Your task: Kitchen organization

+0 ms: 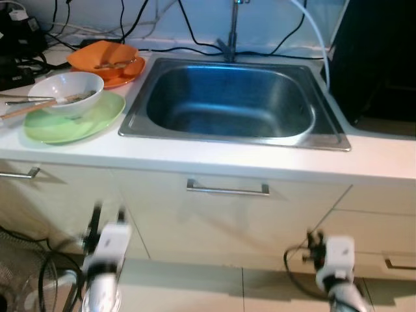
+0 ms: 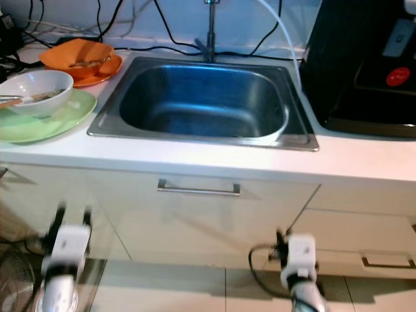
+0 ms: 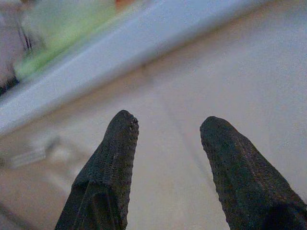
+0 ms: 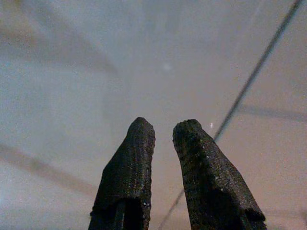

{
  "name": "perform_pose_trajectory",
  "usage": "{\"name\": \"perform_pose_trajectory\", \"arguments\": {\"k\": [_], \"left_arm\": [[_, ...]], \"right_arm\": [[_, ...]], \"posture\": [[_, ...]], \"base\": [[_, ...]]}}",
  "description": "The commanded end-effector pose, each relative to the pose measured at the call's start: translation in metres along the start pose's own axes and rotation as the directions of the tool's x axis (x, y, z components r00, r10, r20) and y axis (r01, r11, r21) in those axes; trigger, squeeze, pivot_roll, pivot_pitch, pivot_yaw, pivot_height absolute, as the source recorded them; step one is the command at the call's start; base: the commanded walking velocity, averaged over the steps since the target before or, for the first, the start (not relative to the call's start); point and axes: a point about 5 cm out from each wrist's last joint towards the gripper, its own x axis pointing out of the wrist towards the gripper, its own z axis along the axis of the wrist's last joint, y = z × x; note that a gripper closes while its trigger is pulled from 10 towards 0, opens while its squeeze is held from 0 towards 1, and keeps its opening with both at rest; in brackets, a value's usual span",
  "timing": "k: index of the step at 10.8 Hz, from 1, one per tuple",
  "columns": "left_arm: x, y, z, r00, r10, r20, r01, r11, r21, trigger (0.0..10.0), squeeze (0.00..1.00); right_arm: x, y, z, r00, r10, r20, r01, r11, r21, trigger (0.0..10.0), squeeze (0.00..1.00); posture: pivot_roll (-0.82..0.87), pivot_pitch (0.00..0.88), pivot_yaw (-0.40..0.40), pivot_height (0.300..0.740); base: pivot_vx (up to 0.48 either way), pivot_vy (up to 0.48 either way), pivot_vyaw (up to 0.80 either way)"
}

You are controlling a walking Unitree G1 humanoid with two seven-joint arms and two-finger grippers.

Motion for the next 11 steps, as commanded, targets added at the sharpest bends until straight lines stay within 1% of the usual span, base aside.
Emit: {"name": "perform_pose_trajectory", "arguments": {"k": [1, 2, 3, 5, 6, 7, 8, 9, 10, 11], "left_arm": [[-0.002, 0.0, 0.006, 1.0, -0.015, 0.022, 0.014, 1.0, 0.026, 10.0, 0.0], [-0.001, 0.002, 0.018, 0.998, 0.0, 0.063, -0.002, 1.0, 0.019, 10.0, 0.0], [0.0, 0.004, 0.028, 0.996, 0.007, 0.091, -0.009, 1.0, 0.017, 10.0, 0.0], [0.003, 0.009, 0.045, 0.991, 0.034, 0.131, -0.037, 0.999, 0.025, 10.0, 0.0], [0.005, 0.01, 0.049, 0.989, 0.04, 0.145, -0.044, 0.999, 0.024, 10.0, 0.0], [0.016, 0.015, 0.066, 0.978, 0.068, 0.196, -0.071, 0.997, 0.009, 10.0, 0.0], [0.024, 0.017, 0.077, 0.972, 0.082, 0.222, -0.083, 0.997, -0.004, 10.0, 0.0], [0.034, 0.018, 0.085, 0.965, 0.117, 0.234, -0.113, 0.993, -0.032, 10.0, 0.0], [0.04, 0.017, 0.092, 0.961, 0.125, 0.248, -0.116, 0.992, -0.05, 10.0, 0.0], [0.043, 0.016, 0.096, 0.959, 0.121, 0.255, -0.111, 0.992, -0.055, 10.0, 0.0]], "right_arm": [[-0.001, -0.004, 0.008, 0.998, -0.027, 0.049, 0.026, 1.0, 0.014, 10.0, 0.0], [0.0, -0.004, 0.023, 0.992, -0.031, 0.119, 0.031, 1.0, 0.006, 10.0, 0.0], [0.0, -0.006, 0.035, 0.985, -0.044, 0.164, 0.042, 0.999, 0.012, 10.0, 0.0], [-0.003, -0.009, 0.053, 0.973, -0.071, 0.219, 0.069, 0.997, 0.015, 10.0, 0.0], [-0.002, -0.009, 0.059, 0.968, -0.078, 0.238, 0.076, 0.997, 0.019, 10.0, 0.0], [0.004, -0.007, 0.083, 0.95, -0.083, 0.302, 0.078, 0.997, 0.028, 10.0, 0.0], [0.011, -0.005, 0.101, 0.934, -0.08, 0.349, 0.075, 0.997, 0.03, 10.0, 0.0], [0.023, -0.004, 0.127, 0.905, -0.087, 0.416, 0.073, 0.996, 0.05, 10.0, 0.0], [0.032, 0.001, 0.151, 0.876, -0.08, 0.476, 0.054, 0.996, 0.066, 10.0, 0.0], [0.035, 0.008, 0.165, 0.861, -0.061, 0.505, 0.027, 0.997, 0.075, 10.0, 0.0]], "posture": [[0.17, 0.066, -0.009, 0.74], [0.17, 0.065, -0.01, 0.74], [0.17, 0.065, -0.011, 0.74], [0.17, 0.064, -0.017, 0.74], [0.16, 0.063, -0.02, 0.74], [0.16, 0.061, -0.023, 0.74], [0.17, 0.048, -0.022, 0.74], [0.17, 0.034, -0.024, 0.74], [0.17, 0.031, -0.025, 0.74], [0.18, 0.029, -0.03, 0.74]], "base": [[0.0, 0.0, 0.0], [0.0, 0.0, 0.0], [0.0, 0.0, 0.0], [0.0, 0.0, 0.0], [0.0, 0.0, 0.0], [0.0, 0.0, 0.0], [0.0, 0.0, 0.0], [0.0, 0.0, 0.0], [0.0, 0.0, 0.0], [0.0, 0.0, 0.0]]}}
